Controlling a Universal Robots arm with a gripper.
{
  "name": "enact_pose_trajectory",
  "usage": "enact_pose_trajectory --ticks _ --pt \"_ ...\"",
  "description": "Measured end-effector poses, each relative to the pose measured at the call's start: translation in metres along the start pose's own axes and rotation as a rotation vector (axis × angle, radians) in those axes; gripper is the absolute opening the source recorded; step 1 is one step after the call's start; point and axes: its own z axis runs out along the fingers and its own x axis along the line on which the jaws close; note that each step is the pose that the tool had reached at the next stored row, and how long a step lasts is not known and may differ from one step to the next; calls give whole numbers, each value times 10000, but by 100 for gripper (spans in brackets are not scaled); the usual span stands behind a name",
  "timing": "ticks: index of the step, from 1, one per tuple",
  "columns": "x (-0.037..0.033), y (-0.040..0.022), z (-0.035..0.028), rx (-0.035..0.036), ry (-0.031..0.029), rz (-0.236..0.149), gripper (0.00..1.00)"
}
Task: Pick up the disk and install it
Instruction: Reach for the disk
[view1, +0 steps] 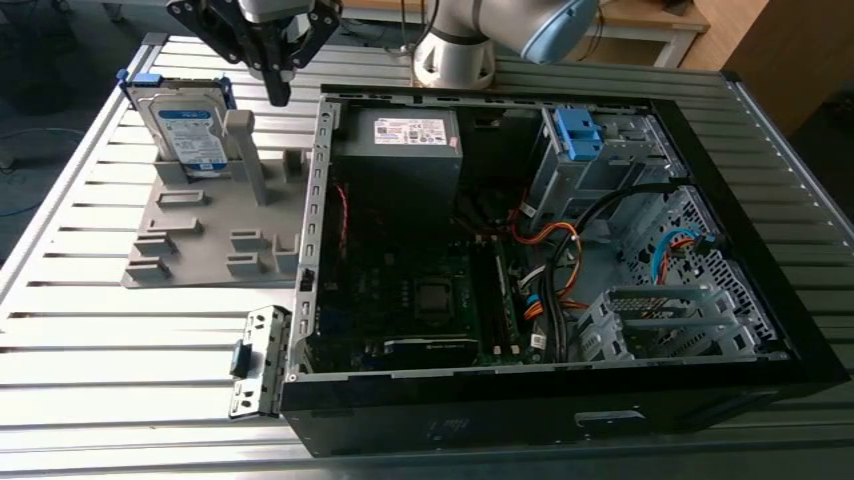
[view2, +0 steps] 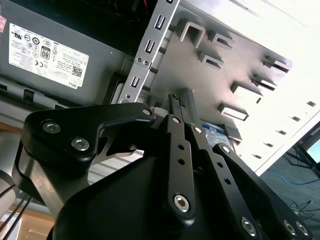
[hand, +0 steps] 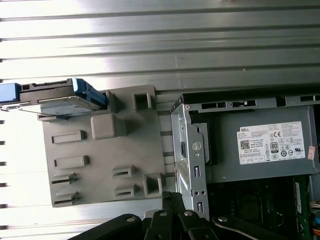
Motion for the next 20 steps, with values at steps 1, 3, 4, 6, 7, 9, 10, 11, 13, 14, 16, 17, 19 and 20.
enact_pose_trajectory --ticks 1,3,4,6,7,9,10,11,13,14,16,17,19,20 --pt "11 -1 0 1 1 0 11" --pt "32 -2 -1 1 0 0 11" --pt "42 -3 -1 1 0 0 11" --pt "62 -5 -1 1 1 0 11" --pt "75 -6 -1 1 1 -1 11" --pt "95 -7 -1 1 1 -1 11" --pt "103 -8 -1 1 1 0 11" --pt "112 -9 -1 1 1 -1 11" --pt "130 -10 -1 1 0 -1 11" --pt "141 -11 -1 1 1 -1 11" --pt "162 -13 -1 1 0 0 11" --pt "173 -13 -1 1 0 0 11" --pt "197 -15 -1 1 1 0 11" --pt "212 -16 -1 1 1 0 11"
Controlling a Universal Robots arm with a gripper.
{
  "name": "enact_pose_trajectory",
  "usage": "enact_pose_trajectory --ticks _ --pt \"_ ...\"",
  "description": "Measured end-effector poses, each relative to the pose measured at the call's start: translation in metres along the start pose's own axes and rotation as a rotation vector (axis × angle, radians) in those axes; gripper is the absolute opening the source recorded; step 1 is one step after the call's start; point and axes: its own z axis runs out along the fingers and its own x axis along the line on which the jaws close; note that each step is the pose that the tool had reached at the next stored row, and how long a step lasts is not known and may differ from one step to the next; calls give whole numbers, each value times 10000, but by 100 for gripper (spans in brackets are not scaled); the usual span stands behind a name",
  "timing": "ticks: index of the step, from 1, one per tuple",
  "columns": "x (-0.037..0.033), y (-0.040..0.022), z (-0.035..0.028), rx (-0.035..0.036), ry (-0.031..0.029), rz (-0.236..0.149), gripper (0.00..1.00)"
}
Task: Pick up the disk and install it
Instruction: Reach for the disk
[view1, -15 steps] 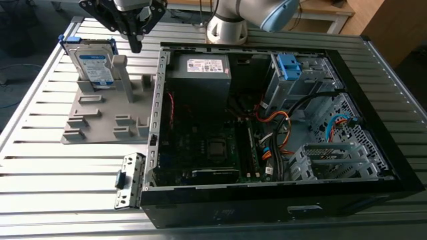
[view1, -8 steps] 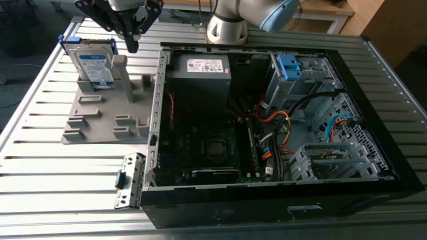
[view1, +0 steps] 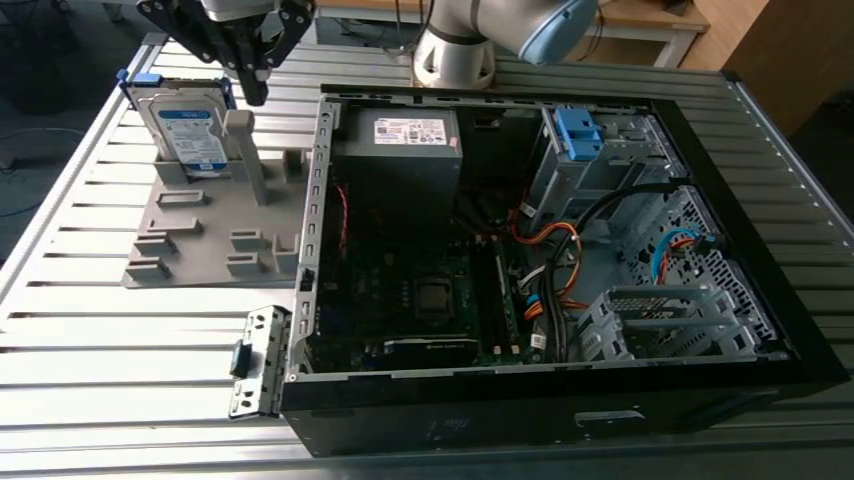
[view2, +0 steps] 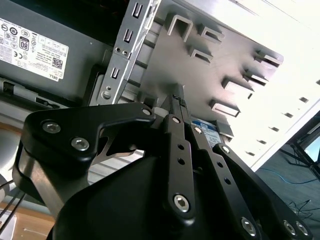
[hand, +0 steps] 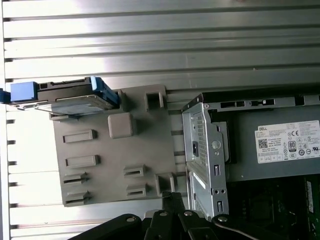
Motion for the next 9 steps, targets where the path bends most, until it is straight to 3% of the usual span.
enact_pose_trajectory --ticks 9 --pt "121 -9 0 0 0 0 11"
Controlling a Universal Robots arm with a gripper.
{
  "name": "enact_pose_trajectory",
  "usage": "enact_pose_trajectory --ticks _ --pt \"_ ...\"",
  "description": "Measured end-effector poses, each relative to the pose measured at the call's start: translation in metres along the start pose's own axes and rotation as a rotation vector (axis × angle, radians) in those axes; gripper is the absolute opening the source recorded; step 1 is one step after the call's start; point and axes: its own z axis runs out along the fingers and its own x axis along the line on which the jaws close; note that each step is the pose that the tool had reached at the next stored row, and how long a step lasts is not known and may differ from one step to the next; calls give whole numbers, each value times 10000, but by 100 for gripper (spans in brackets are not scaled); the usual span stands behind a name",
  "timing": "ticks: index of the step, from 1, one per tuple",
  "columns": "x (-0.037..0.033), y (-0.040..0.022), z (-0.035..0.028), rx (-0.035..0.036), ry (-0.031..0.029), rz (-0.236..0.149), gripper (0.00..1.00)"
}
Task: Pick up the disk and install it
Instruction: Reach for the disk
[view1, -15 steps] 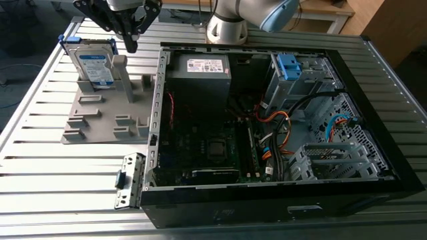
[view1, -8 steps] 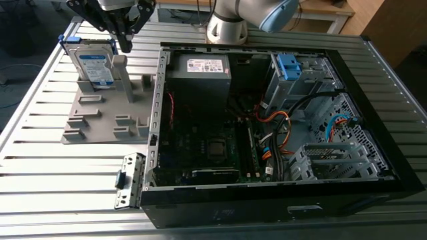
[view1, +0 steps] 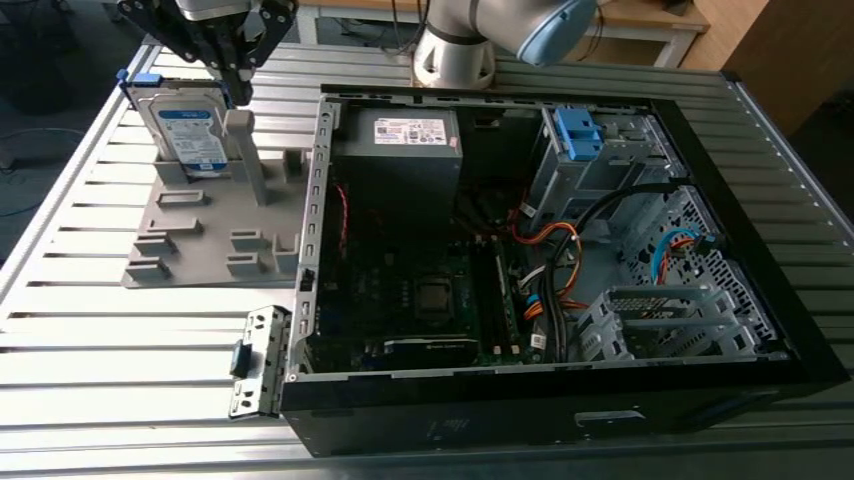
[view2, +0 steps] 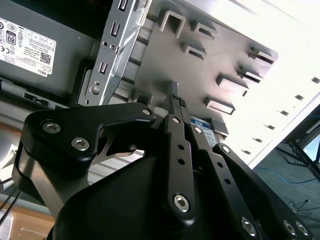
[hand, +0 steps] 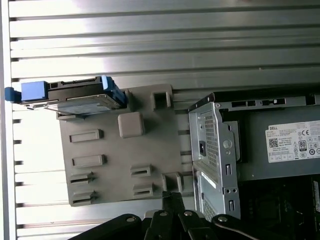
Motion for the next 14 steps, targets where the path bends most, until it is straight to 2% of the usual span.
enact_pose_trajectory --ticks 14 --pt "157 -12 1 0 0 0 11"
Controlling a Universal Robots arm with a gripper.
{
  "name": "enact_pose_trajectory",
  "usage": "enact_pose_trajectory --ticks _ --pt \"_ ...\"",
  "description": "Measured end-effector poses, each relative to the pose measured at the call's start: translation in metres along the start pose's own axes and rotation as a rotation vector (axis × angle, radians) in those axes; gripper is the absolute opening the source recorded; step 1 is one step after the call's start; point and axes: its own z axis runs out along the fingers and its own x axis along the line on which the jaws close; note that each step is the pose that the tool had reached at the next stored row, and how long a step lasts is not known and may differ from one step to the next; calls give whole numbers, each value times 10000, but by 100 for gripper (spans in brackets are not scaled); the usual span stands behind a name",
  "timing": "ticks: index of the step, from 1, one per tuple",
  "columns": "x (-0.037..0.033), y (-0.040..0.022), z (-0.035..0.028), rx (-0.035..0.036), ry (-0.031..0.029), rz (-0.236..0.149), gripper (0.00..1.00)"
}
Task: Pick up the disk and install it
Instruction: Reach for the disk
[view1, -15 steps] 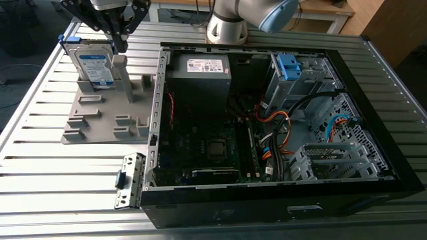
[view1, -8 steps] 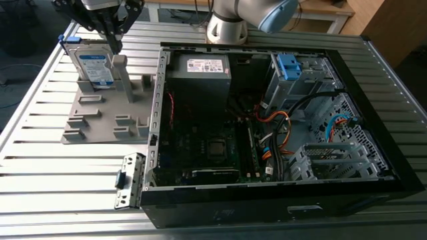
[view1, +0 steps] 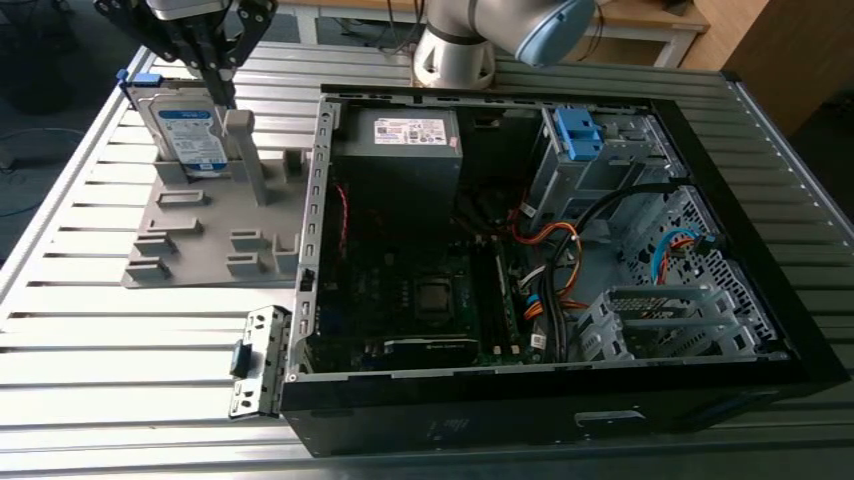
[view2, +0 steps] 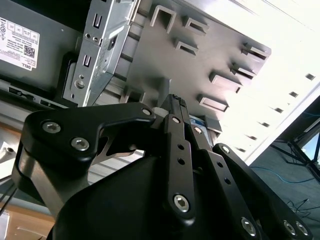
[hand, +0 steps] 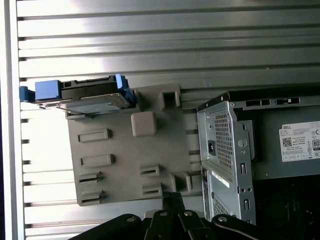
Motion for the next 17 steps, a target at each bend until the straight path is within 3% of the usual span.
enact_pose_trajectory --ticks 17 --pt "183 -14 3 0 0 0 11"
